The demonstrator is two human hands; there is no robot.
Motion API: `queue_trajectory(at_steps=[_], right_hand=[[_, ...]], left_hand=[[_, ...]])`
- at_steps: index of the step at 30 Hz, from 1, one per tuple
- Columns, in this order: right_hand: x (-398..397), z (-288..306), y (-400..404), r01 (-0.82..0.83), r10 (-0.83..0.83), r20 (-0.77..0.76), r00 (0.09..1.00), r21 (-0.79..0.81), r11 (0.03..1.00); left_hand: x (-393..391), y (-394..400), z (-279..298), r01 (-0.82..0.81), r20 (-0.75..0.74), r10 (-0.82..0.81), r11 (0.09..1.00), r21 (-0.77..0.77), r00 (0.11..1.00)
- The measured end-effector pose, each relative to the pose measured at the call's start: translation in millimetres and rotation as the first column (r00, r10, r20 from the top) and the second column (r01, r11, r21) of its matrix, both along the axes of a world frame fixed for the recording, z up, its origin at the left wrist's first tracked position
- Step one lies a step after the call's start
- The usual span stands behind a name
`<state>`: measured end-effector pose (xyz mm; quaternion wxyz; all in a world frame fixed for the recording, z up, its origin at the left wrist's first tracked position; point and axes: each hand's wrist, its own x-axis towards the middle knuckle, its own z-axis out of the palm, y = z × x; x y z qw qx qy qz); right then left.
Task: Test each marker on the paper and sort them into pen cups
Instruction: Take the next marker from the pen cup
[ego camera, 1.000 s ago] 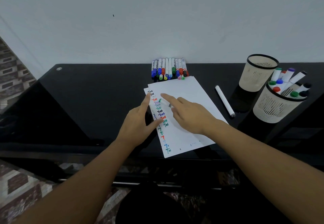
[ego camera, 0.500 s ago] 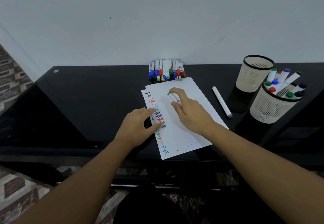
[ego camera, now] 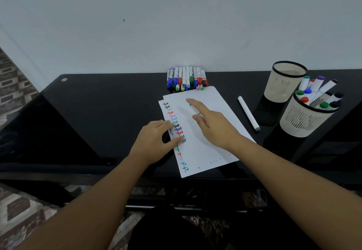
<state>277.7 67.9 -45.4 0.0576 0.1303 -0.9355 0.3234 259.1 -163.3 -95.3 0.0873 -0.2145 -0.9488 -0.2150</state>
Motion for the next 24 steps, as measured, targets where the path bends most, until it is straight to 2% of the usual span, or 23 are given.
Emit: queue_trajectory(at_steps=[8, 19, 22, 24], right_hand=[[6, -3, 1, 0.028, -0.027, -0.052, 0.998, 0.016, 0.999], [20, -1, 15, 0.047, -0.047, -0.007, 0.999, -0.002, 0.999], [23, -1, 17, 0.086, -0.087, -0.003, 0.996, -0.062, 0.994], [22, 1, 21, 0.133, -0.129, 0.035, 0.991, -0.183, 0.974]], left_hand=[[1, 0, 2, 0.013, 0.009, -0.013, 1.000, -0.010, 1.000], [2, 0, 4, 0.006, 0.025, -0.006, 1.000, -0.017, 1.000], [3, 0, 3, 0.005, 0.025, -0.005, 1.000, -0.027, 1.000], [3, -1, 3, 0.008, 0.037, -0.007, 0.999, -0.034, 0.999]])
